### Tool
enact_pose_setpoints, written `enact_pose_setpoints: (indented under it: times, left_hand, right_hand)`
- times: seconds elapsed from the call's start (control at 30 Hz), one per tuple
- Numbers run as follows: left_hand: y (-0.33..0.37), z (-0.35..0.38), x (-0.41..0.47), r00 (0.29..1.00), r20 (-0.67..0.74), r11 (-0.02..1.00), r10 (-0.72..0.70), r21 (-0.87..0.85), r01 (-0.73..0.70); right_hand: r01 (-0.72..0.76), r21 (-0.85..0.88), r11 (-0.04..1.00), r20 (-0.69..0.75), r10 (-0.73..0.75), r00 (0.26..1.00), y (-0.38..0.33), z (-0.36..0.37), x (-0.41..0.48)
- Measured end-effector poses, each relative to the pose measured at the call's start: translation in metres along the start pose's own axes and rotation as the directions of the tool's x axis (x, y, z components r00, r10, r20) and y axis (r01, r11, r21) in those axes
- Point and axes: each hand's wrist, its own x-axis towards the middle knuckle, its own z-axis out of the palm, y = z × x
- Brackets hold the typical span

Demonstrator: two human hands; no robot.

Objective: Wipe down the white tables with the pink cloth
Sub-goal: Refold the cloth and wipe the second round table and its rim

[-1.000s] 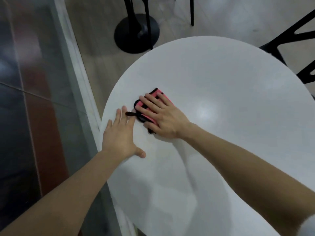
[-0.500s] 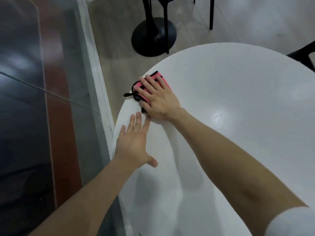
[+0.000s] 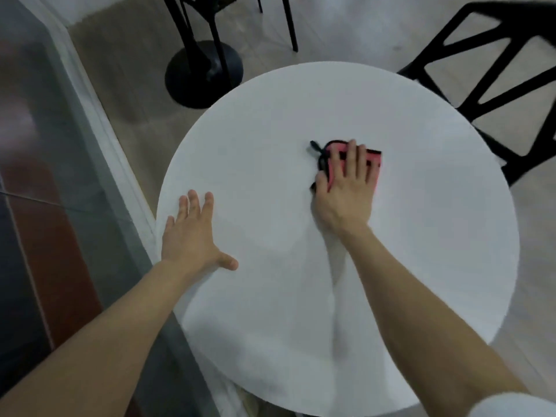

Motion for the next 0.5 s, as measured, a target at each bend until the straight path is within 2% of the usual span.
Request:
enact_pose_setpoints:
  times: [0.03,0.1,0.17,0.2,0.27,0.33,0.4,0.43,0.5]
  left_hand:
    - [0.0,0.0,0.0,1.0,0.002,1.0,0.001,-0.006,-0.001]
    - [0.0,0.0,0.0,1.0,0.006,1.0,0.013,-0.017,-0.013]
    - [-0.001,0.001,-0.004,1.0,-0.012,1.0,0.011,-0.004,-0.011]
    - [-0.001,0.001,-0.005,0.999,-0.026,1.0,0.019,0.011,-0.019]
    - [0.0,0.001,-0.01,0.997,-0.048,0.998,0.059,0.037,-0.057]
    - [0.0,0.003,-0.016,0.99,-0.08,0.992,0.112,0.061,-0.108]
    - [0.001,0.008,-0.026,0.978,-0.115,0.982,0.176,0.082,-0.168]
    - [0.001,0.011,-0.031,0.968,-0.133,0.975,0.212,0.09,-0.201]
    - [0.005,0.016,-0.043,0.943,-0.151,0.954,0.295,0.104,-0.282]
  right_hand:
    - [0.157,0.015,0.988,0.019,-0.157,0.987,-0.023,0.01,-0.027]
    - [0.428,0.028,0.904,0.082,-0.428,0.9,-0.046,0.024,-0.073]
    - [0.559,0.026,0.829,0.082,-0.559,0.825,-0.024,0.024,-0.09]
    - [0.554,0.021,0.832,0.063,-0.554,0.83,0.001,0.02,-0.089]
    - [0.388,-0.012,0.922,0.006,-0.388,0.922,0.064,0.006,-0.086]
    - [0.075,-0.052,0.996,-0.043,-0.077,0.996,0.135,-0.015,-0.085]
    - [-0.208,-0.011,0.978,-0.079,0.206,0.975,0.17,-0.029,-0.092]
    - [-0.299,0.008,0.954,-0.085,0.298,0.951,0.162,-0.029,-0.099]
    - [-0.308,-0.002,0.951,-0.107,0.306,0.946,0.114,-0.016,-0.128]
